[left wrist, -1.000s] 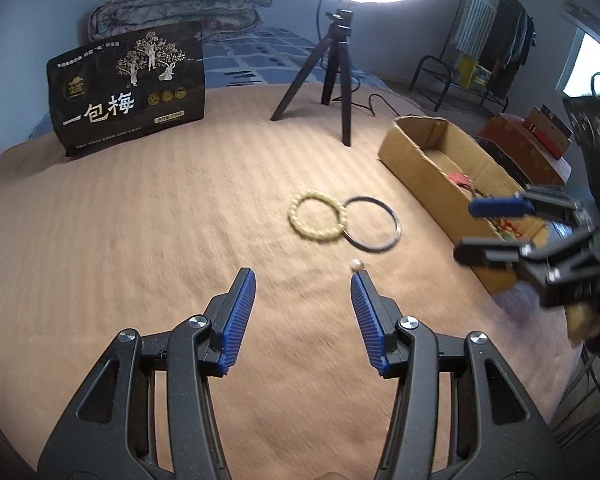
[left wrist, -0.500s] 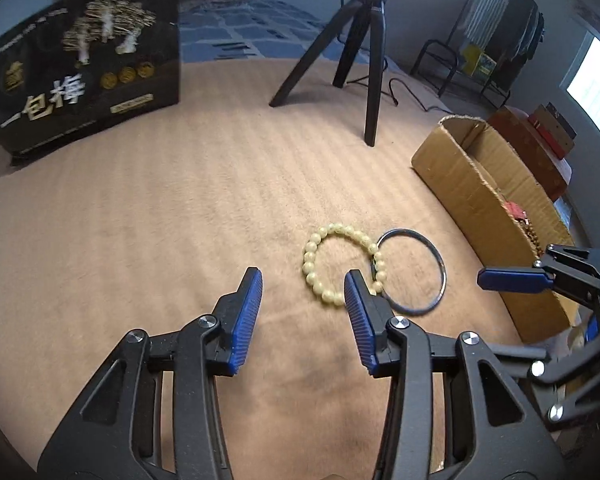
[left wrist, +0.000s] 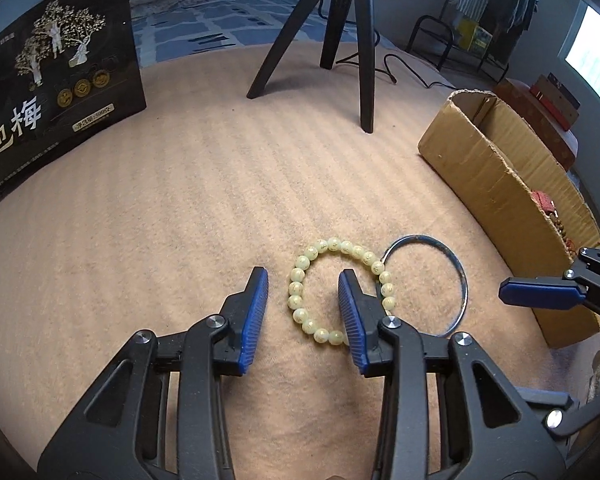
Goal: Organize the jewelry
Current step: 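Move the open left tool down around the yellow bead bracelet, then close the left tool on the yellow bead bracelet while the right tool grasps the pearl stud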
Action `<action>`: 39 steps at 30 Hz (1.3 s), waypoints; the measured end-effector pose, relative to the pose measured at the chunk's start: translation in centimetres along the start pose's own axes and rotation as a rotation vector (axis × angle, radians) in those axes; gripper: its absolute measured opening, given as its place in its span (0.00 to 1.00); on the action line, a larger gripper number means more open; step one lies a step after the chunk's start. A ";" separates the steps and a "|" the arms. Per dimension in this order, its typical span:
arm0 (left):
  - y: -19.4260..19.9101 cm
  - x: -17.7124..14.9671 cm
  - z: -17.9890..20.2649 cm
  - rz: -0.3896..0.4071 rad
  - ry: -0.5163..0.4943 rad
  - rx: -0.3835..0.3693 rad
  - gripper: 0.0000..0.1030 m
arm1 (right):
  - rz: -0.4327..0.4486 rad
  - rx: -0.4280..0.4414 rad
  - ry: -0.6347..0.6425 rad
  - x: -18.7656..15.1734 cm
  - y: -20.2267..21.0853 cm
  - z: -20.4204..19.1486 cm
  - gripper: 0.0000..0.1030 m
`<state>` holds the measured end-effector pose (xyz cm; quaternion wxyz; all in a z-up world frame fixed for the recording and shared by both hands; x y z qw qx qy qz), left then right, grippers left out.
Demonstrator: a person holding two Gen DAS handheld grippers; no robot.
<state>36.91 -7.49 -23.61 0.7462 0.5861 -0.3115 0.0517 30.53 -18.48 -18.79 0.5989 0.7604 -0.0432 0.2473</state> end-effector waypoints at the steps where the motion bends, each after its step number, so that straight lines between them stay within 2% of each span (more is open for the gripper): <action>1: -0.1 0.1 0.0 -0.001 -0.003 0.003 0.36 | 0.002 -0.001 0.008 0.0 0.0 -0.1 0.59; 7: -0.6 -0.1 0.2 -0.005 -0.046 0.056 0.22 | -0.001 0.046 0.046 -0.4 -0.3 -1.1 0.59; 8: -0.7 -0.1 0.2 -0.003 -0.050 0.071 0.16 | -0.002 0.055 0.056 -0.5 -0.4 -1.4 0.58; 12: -0.8 0.0 -0.4 -0.004 -0.043 0.088 0.07 | -0.022 0.076 0.077 -0.8 -1.1 -2.2 0.43; 15: -0.7 0.0 -0.8 -0.003 -0.035 0.086 0.07 | -0.030 0.085 0.077 -0.9 -1.6 -2.4 0.37; 24: 0.4 -1.2 -2.0 0.004 -0.033 0.102 0.06 | -0.041 0.087 0.083 -1.1 -2.3 -2.4 0.30; 31: 1.2 -2.0 -3.0 0.010 -0.010 0.103 0.06 | -0.048 0.060 0.117 -0.3 -3.7 -2.8 0.23; 39: 2.1 -2.8 -3.4 0.018 0.017 0.096 0.06 | -0.055 0.013 0.157 -0.3 -4.3 -3.1 0.09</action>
Point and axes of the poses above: each gripper's, at about its wrist camera, not at the fingertips, and y roughly against the way its jaws point, z to its right, x to its top, the point moved 2 cm from there along -y, roughly the way its jaws point, and after that the axes turned 2 degrees about x, right-handed, at the moved point
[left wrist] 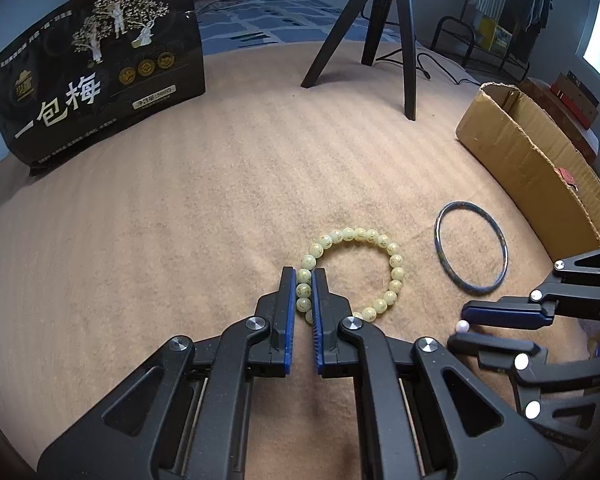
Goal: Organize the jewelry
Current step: 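Close the left tool on the yellow bead bracelet while the right tool grasps the pearl stud, then carry the bracelet into the box with the left tool while the right tool carries the pearl stud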
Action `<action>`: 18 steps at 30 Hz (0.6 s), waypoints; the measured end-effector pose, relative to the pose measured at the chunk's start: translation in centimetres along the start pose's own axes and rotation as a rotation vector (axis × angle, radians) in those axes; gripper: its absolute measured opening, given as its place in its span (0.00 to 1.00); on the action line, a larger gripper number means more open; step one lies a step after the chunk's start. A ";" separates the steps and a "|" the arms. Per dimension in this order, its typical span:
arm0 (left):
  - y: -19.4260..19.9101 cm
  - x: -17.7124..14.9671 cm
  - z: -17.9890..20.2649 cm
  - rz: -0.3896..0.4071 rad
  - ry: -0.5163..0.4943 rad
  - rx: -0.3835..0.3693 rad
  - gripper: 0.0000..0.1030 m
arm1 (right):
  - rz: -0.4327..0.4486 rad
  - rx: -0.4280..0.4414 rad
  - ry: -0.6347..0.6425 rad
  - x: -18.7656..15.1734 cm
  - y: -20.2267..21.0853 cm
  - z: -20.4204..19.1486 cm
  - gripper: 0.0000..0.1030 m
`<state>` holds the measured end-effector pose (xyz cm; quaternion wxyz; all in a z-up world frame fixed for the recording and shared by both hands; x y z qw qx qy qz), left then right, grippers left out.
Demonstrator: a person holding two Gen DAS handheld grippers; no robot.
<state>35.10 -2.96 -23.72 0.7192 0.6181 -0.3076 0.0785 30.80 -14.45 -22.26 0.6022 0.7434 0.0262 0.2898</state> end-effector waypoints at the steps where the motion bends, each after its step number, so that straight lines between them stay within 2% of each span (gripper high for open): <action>1: 0.0 0.0 0.0 0.000 0.005 -0.002 0.06 | 0.000 -0.002 0.002 -0.1 0.0 0.0 0.08; 8: 1.5 -0.6 -0.5 0.013 0.047 -0.018 0.06 | 0.020 0.009 -0.003 -0.4 1.0 -0.2 0.08; 18: 5.7 -1.6 -0.6 0.050 0.079 -0.015 0.06 | 0.081 0.030 -0.029 -1.9 5.7 0.4 0.07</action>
Point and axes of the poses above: each gripper's, at about its wrist camera, not at the fingertips, and y roughly against the way its jaws point, z to its right, x to its top, the point moved 2 cm from there along -y, roughly the way its jaws point, and after that the axes turned 2 degrees about x, right-handed, at the moved point
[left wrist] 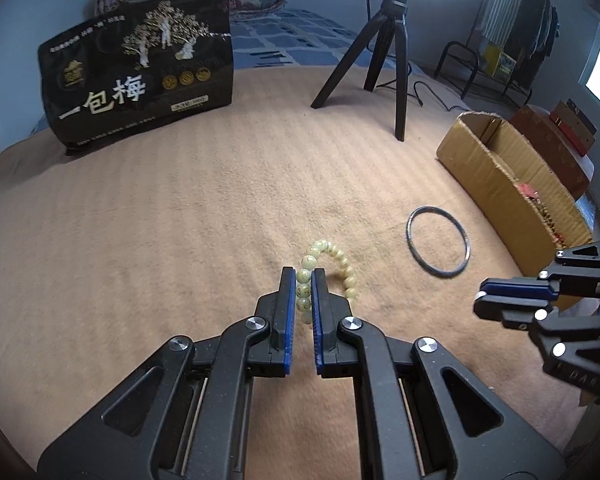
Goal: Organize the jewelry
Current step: 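Carry the bracelet into the box with the left tool while the right tool carries the pearl stud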
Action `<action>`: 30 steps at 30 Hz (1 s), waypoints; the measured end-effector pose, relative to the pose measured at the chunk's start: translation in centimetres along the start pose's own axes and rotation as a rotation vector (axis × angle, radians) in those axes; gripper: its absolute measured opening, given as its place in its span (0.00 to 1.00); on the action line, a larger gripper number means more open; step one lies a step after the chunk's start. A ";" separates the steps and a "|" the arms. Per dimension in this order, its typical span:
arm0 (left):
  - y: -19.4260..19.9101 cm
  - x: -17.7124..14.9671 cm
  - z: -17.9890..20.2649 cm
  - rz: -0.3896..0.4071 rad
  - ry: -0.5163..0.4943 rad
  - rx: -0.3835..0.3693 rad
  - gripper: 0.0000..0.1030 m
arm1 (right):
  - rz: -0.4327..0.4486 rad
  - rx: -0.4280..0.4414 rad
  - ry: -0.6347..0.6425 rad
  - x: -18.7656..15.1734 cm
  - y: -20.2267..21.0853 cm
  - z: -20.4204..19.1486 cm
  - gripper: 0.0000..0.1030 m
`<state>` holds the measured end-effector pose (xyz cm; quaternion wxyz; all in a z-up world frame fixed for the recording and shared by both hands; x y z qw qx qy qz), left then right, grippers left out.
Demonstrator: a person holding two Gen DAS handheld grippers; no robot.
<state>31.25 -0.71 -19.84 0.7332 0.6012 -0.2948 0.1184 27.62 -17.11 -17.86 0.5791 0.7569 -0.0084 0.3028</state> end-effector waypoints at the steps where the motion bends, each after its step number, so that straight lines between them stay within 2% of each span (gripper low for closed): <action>1: 0.4 0.0 0.1 0.004 0.003 0.000 0.06 | 0.005 0.000 -0.002 0.0 0.4 0.2 0.08; 9: 4.3 0.4 2.4 0.045 -0.032 -0.002 0.05 | 0.062 -0.015 -0.027 -0.9 4.8 1.2 0.08; 15: 6.6 1.3 5.0 0.073 -0.059 -0.034 0.05 | 0.094 -0.039 -0.054 -1.8 7.6 2.6 0.08; 21: 8.5 2.1 8.9 0.100 -0.103 -0.075 0.05 | 0.122 -0.070 -0.088 -3.0 10.6 4.9 0.08; 30: 9.3 3.3 15.2 0.112 -0.184 -0.131 0.05 | 0.148 -0.120 -0.141 -5.1 13.5 9.1 0.08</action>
Point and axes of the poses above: each gripper's, at about its wrist camera, not at the fingertips, and y roughly against the way its jaws point, z to its right, x to its top, the point moved 2 cm from there along -y, roughly the way its jaws point, and after that the axes turned 2 degrees about x, right-handed, at the moved point
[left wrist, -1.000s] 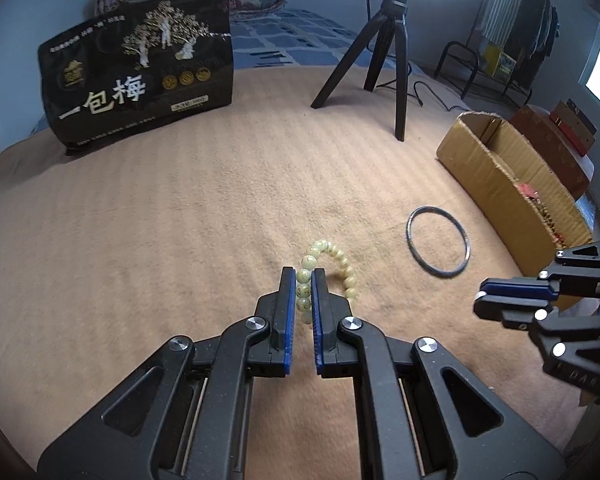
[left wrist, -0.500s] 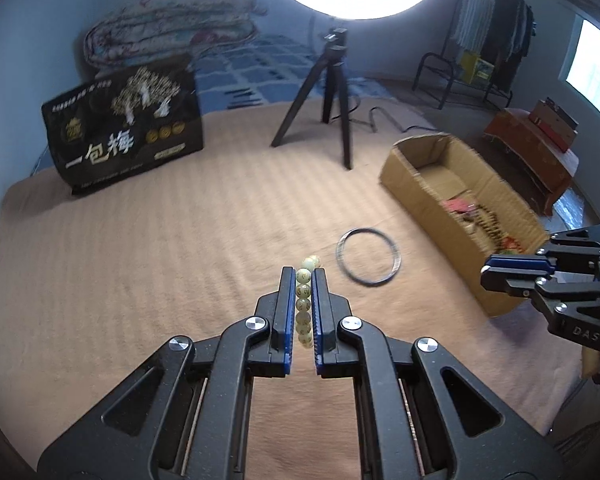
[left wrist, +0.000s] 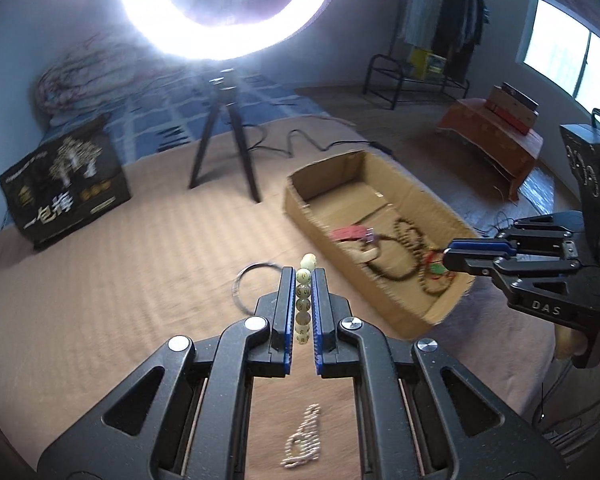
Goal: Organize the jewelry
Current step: 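Carry the bracelet into the box with the left tool while the right tool carries the pearl stud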
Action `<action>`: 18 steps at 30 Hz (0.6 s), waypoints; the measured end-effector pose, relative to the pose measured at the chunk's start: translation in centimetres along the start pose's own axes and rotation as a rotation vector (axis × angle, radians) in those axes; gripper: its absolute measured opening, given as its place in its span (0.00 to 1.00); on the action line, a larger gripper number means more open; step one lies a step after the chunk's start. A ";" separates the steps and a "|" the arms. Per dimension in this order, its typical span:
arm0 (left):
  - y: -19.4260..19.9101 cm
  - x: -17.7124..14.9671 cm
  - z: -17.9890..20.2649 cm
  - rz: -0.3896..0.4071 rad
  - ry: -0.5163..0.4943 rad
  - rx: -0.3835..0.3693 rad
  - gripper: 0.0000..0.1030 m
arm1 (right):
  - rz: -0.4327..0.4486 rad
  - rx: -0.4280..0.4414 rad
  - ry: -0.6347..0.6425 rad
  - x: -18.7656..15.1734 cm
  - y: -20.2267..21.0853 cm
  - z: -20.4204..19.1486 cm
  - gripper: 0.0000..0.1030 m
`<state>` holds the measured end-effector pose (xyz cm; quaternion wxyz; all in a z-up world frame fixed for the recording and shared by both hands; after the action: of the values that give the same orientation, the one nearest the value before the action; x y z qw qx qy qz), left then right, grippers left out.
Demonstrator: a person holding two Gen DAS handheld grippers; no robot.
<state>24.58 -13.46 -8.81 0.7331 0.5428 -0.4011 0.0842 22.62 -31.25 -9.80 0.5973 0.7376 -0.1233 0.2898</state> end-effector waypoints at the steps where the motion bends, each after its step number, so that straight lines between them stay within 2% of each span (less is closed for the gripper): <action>1: -0.1 0.3 0.7 0.000 -0.007 -0.007 0.05 | 0.002 -0.004 -0.005 -0.1 0.2 0.6 0.08; 8: -1.6 1.6 5.3 -0.014 -0.052 -0.055 0.05 | 0.008 -0.029 -0.044 -1.0 0.9 3.5 0.08; 18: -4.6 1.7 9.9 -0.047 -0.084 -0.121 0.05 | -0.004 -0.053 -0.081 -2.0 0.5 6.7 0.08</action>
<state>23.32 -24.37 -10.16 0.7489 0.5099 -0.4228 0.0196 22.59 -38.09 -11.31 0.6116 0.7329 -0.1536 0.2553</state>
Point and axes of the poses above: each gripper's, at about its wrist camera, not at the fingertips, and y roughly against the way its jaws point, z to its right, x to its top, the point moved 2 cm from there along -y, roughly the way its jaws point, and after that the axes turned 2 degrees about x, right-handed, at the moved point
